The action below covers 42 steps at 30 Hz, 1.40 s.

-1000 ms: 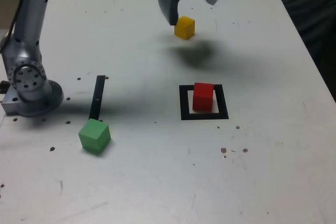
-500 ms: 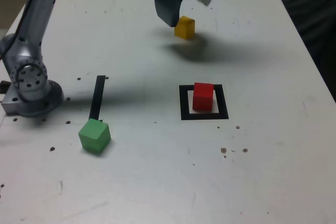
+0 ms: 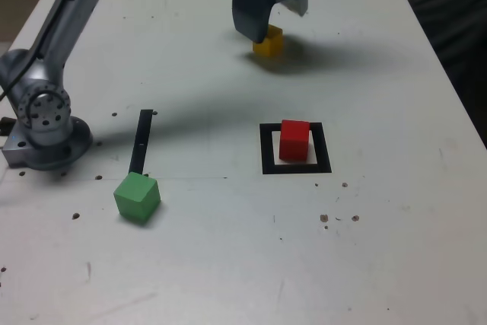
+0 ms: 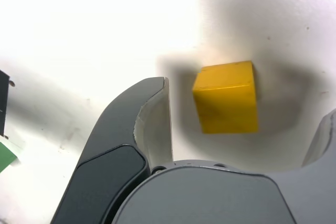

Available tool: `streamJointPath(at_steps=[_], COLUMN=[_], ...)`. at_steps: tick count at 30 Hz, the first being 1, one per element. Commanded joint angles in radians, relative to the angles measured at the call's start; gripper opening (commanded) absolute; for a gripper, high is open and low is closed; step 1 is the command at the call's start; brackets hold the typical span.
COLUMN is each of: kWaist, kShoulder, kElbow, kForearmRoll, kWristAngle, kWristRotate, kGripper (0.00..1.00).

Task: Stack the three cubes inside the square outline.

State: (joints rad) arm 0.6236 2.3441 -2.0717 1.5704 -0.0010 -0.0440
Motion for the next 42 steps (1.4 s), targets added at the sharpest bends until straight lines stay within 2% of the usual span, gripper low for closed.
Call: streamJointPath(at_steps=[1, 8, 11, 16, 20, 42], kWaist=[0.004, 0.009, 0.009, 0.009, 0.009, 0.004], kShoulder=[0.024, 0.055, 0.06, 0.064, 0.063, 0.058], kElbow=[-0.017, -0.035, -0.04, -0.052, -0.057, -0.053], kForearmRoll=[0.016, 0.03, 0.035, 0.034, 0.031, 0.031], kWristAngle=[-0.011, -0.032, -0.035, -0.032, -0.028, -0.028], kWristRotate=[0.007, 0.014, 0.014, 0.014, 0.015, 0.017], kGripper=[0.94, 0.86, 0.73, 0.42, 0.3, 0.29])
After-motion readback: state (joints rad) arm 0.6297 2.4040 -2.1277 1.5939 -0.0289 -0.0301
